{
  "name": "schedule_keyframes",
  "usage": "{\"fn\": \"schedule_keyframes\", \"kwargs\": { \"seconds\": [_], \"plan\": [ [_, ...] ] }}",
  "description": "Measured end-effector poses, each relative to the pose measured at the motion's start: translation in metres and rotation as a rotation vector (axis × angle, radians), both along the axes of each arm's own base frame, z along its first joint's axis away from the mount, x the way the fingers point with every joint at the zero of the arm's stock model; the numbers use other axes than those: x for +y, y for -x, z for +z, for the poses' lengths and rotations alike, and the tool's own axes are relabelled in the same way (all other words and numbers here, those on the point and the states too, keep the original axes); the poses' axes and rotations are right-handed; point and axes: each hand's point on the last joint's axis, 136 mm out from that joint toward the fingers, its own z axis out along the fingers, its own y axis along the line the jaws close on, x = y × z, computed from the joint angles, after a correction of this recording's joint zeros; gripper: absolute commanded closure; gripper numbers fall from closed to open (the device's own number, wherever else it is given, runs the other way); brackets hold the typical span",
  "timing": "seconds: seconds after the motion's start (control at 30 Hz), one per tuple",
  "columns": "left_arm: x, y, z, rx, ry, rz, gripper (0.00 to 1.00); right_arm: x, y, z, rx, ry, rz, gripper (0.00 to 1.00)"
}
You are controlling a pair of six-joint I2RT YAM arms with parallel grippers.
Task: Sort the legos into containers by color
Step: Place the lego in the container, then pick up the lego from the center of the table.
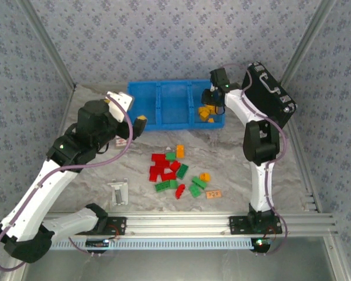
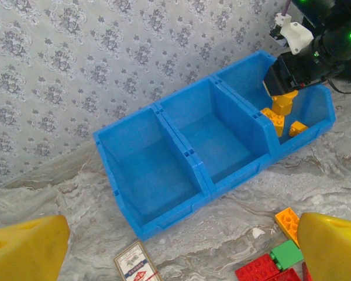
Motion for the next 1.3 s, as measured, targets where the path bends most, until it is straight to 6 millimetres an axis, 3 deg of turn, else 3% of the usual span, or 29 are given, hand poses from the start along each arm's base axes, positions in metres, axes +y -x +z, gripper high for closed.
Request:
{"fn": "schedule_keyframes", "kwargs": {
  "seconds": [0.13, 0.2, 0.3, 0.4, 0.53, 0.67, 0.73, 0.83, 0.97, 1.3],
  "plan": [
    [-0.002, -0.003, 0.001, 0.005, -0.003, -0.001, 0.00, -0.002, -0.006, 0.003, -0.011, -0.004, 0.004, 0.42],
    [-0.004, -0.004, 0.000, 0.011, -0.005, -0.005, 0.00, 0.000, -0.006, 0.004, -0.014, -0.005, 0.020, 0.30],
    [-0.007, -0.004, 0.000, 0.022, -0.006, -0.018, 0.00, 0.006, 0.003, 0.000, -0.011, 0.000, 0.051, 0.27],
    [-0.008, -0.002, 0.001, 0.026, -0.003, -0.026, 0.00, 0.005, 0.034, -0.003, 0.017, 0.008, 0.069, 0.30],
    [-0.007, 0.001, 0.003, 0.023, 0.010, -0.029, 0.00, 0.002, 0.087, 0.015, 0.010, 0.012, 0.091, 0.30],
    [-0.004, 0.006, 0.007, 0.013, 0.028, -0.029, 0.00, 0.023, 0.140, 0.046, -0.050, 0.000, 0.150, 0.29],
    [-0.003, 0.008, 0.007, 0.012, 0.032, -0.029, 0.00, 0.039, 0.166, 0.050, -0.061, -0.015, 0.185, 0.31],
    [-0.003, 0.011, 0.005, 0.015, 0.035, -0.039, 0.00, 0.058, 0.197, 0.035, -0.028, -0.022, 0.224, 0.30],
    [-0.006, 0.014, 0.005, 0.022, 0.057, -0.061, 0.00, 0.074, 0.221, -0.003, 0.048, -0.007, 0.259, 0.29],
    [-0.002, 0.025, 0.000, 0.027, 0.097, -0.068, 0.00, 0.120, 0.212, -0.069, 0.136, -0.005, 0.329, 0.27]
  ]
}}
